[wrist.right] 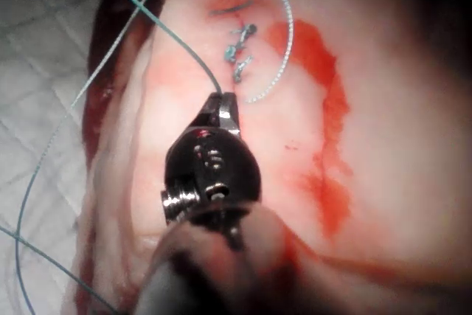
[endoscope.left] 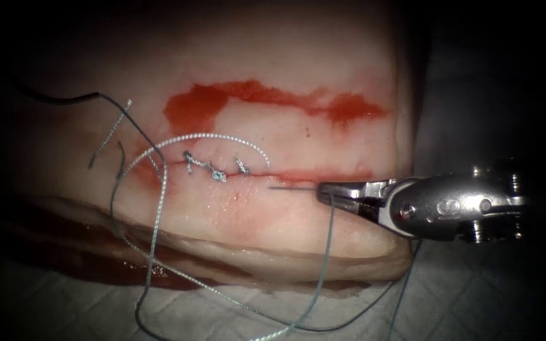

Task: Wound Closure
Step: Pull the thread all the way through the tissue, leaving a short tail on the top side of the wound

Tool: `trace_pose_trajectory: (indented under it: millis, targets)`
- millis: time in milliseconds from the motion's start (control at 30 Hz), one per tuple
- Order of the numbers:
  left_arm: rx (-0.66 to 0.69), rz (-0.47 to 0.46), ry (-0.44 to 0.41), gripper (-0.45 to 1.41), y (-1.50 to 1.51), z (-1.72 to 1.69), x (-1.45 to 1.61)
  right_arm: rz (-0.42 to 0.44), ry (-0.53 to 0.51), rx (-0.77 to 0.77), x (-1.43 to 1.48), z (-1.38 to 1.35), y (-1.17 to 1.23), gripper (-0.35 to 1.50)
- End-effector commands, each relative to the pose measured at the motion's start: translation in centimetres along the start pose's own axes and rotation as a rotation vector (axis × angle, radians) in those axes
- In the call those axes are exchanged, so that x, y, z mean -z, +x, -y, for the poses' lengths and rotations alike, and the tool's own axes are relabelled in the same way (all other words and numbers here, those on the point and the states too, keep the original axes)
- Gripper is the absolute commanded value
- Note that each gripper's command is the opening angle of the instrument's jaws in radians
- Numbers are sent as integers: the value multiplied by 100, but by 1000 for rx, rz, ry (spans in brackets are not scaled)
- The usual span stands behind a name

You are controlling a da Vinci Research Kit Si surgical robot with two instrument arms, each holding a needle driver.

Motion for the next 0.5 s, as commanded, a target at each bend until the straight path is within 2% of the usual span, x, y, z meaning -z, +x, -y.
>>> trace_pose_trajectory:
  millis: [33, 100, 133, 333, 500]
  targets:
    - [-1, 1, 1, -45, 2, -6, -3, 10, 21, 4, 2, 11, -6, -35]
    - [-2, -2, 2, -45, 3, -6, -3, 28, 56, 11, 17, 22, -15, -35]
    - [-2, -4, 4, -45, 3, -6, -4, 35, 109, 21, 38, 36, -29, -35]
    - [3, -5, 4, -45, 4, -7, -4, 35, 187, 59, 62, 50, -45, -35]
    - [3, -7, 5, -45, 4, -7, -4, 56, 254, 88, 95, 70, -54, -35]
